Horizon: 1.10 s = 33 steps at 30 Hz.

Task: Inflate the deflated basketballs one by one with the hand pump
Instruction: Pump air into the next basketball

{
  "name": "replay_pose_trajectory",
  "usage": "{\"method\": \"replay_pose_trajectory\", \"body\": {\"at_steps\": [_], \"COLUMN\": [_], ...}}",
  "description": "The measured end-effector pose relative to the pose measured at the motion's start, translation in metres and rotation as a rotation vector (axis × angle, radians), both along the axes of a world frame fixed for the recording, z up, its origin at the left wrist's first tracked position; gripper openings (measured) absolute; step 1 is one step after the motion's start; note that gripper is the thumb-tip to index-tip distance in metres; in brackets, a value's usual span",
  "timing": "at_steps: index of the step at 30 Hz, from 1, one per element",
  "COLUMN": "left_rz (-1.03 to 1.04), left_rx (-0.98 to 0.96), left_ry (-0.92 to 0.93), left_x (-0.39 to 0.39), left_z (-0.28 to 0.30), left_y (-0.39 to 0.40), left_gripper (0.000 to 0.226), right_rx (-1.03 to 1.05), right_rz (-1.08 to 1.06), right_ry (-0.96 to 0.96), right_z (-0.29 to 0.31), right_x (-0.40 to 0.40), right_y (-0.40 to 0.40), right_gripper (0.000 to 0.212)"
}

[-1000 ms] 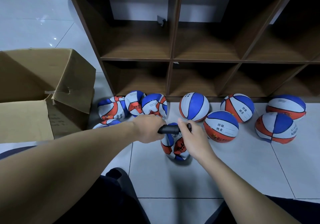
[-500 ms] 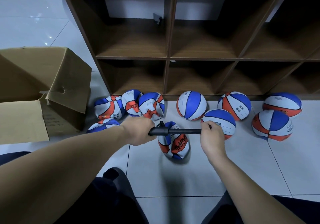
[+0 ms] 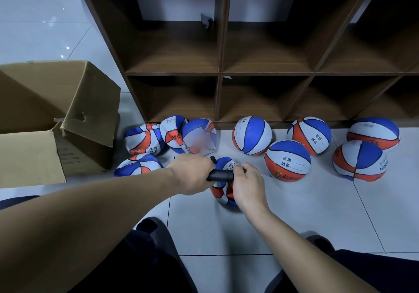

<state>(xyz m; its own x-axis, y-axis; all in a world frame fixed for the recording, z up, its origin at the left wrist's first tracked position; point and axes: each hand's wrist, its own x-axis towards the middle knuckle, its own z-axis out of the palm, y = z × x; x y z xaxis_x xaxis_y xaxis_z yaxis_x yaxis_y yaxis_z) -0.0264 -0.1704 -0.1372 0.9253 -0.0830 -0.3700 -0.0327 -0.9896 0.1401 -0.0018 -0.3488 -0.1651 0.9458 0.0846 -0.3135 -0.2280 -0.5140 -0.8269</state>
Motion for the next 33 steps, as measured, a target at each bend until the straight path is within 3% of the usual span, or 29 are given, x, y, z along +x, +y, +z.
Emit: {"method": "replay_pose_trajectory", "body": {"at_steps": [6,11,18,26,33], "left_rz": [-0.032,0.03,0.089,0.094,0.053], "left_rx": [-0.013,-0.049,-0.013,-0.027,-0.035], "left_ry": [-0.027,-0.006,0.084,0.033,0.018], "left_x": [0.005,0.007,0.008,0.008,0.014], "left_z": [-0.001,0.0,0.004,0.009,0.017], "left_y": [0.006,0.015,0.038,0.018,0.001], "left_gripper": [0.028,0.028,0.021,0.021,0.016], "right_rx": [0.014,0.05,0.042,-0.022,0.012], "right_rz": [0.028,0.021,-0.136,-0.245,-0.17], "right_ry": [-0.017,-0.037,0.018,-0.218,-0.141], "right_z": [0.001,0.01,0.008,0.027,0.023], "right_x": [0.003,0.023,0.052,0.025,0.012], "right_y": [-0.001,-0.016,-0.054,-0.025,-0.001], "right_gripper": [0.035,0.024,0.041,0.037,0.029]}}
